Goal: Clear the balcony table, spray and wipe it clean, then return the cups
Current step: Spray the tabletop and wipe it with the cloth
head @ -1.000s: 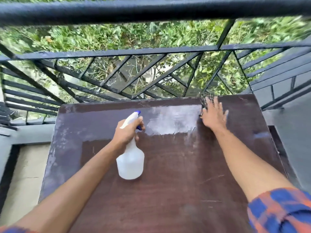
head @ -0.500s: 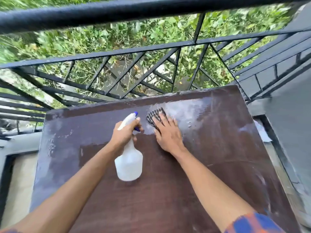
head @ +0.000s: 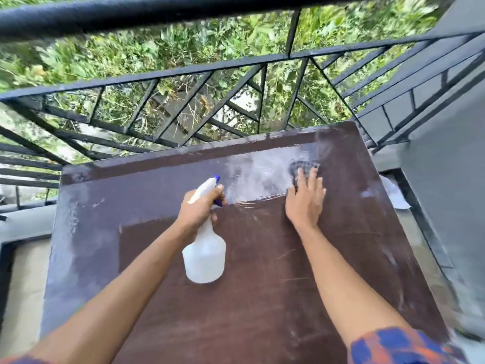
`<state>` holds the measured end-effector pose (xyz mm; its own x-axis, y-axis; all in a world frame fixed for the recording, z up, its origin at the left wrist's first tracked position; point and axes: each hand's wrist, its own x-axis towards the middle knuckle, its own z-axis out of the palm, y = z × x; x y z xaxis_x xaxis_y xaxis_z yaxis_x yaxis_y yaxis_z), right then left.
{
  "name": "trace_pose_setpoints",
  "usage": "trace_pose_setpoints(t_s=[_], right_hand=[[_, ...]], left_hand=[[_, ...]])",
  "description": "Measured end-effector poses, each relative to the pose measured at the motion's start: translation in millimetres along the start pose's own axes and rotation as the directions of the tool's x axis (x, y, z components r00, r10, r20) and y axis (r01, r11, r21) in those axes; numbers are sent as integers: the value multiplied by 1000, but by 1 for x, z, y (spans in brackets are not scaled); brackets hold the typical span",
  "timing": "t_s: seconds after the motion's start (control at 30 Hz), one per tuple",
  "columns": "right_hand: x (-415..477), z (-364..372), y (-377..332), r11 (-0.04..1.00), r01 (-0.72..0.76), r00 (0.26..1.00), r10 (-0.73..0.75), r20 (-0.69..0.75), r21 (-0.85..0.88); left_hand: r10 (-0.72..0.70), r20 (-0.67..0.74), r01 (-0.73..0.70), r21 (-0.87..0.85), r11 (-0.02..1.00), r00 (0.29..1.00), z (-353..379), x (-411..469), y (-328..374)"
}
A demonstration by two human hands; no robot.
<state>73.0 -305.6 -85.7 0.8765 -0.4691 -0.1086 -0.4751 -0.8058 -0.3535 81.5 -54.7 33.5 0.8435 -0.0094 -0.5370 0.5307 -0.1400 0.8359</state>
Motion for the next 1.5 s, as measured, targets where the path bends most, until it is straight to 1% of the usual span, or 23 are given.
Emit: trace_pose_setpoints(t_s=[0.07,0.13,0.2,0.27,0.33,0.37,0.43,0.47,0.53,0.6,0.63,0.67,0.73,0.8,0.87,0.93,1.0,1.13,1.2,1.27,1.33,1.43,1.5], right_hand=[[-39,18,-29,976,219,975,-218,42,-4],[-82,32,-44,913,408,907,-409,97,31],[-114,36,-41,863,502,854,-505,126,62],[-127,29,-16,848,528,839,-529,125,43],[-121,18,20,873,487,869,-482,116,-22],[-113,11,41,906,420,905,-414,99,-53],[-87,-5,79,972,217,976,-214,35,-92],[-76,-14,93,990,104,995,-104,7,-95],[-60,-26,99,992,-83,996,84,4,-90],[-61,-25,80,985,-153,988,155,16,-81],[-70,-20,63,988,-137,990,140,29,-72],[-83,-13,45,994,-87,994,91,53,-67],[-123,4,9,996,73,989,-67,133,-43],[-178,22,-20,973,230,955,-226,190,-3],[-235,34,-31,935,355,920,-349,180,-4],[-271,40,-22,918,396,904,-387,182,-15],[-279,35,4,937,345,928,-331,173,-59],[-242,10,77,985,98,993,-88,73,-141],[-213,-11,114,989,-36,999,41,29,-142],[-185,-29,138,985,-122,992,125,21,-120],[-166,-35,144,985,-135,989,141,48,-109],[-167,-26,116,984,-142,988,148,45,-111],[-188,-14,85,995,-39,999,42,31,-92]], left_hand=[[0,14,0,12,1000,1000,2,-3,-4],[-10,21,9,46,999,1000,3,-5,-10],[-16,23,15,55,998,1000,3,-6,-14],[-14,33,13,34,999,999,5,-12,-17],[-12,42,11,24,1000,999,3,-19,-21],[-12,48,11,28,1000,999,1,-23,-24],[-5,71,2,48,999,997,-4,-30,-30],[-2,82,-3,54,999,997,-8,-34,-35],[8,95,-14,62,998,995,-15,-45,-42],[8,90,-15,71,997,996,-21,-56,-50],[10,85,-16,71,997,996,-25,-63,-54],[9,83,-15,67,998,997,-28,-69,-58],[10,86,-16,60,998,996,-33,-84,-65],[25,91,-29,47,998,996,-36,-98,-74],[35,82,-38,34,999,996,-37,-113,-84],[24,81,-26,30,999,996,-39,-127,-94],[10,76,-11,10,1000,997,-40,-143,-102],[-35,54,35,4,999,998,-46,-173,-114],[-30,56,29,17,999,998,-48,-183,-118],[-25,52,24,26,999,998,-50,-190,-120],[-20,38,19,18,1000,999,-53,-195,-123],[-29,-6,29,29,999,1000,-56,-196,-129],[-48,-31,49,30,998,998,-53,-197,-132]])
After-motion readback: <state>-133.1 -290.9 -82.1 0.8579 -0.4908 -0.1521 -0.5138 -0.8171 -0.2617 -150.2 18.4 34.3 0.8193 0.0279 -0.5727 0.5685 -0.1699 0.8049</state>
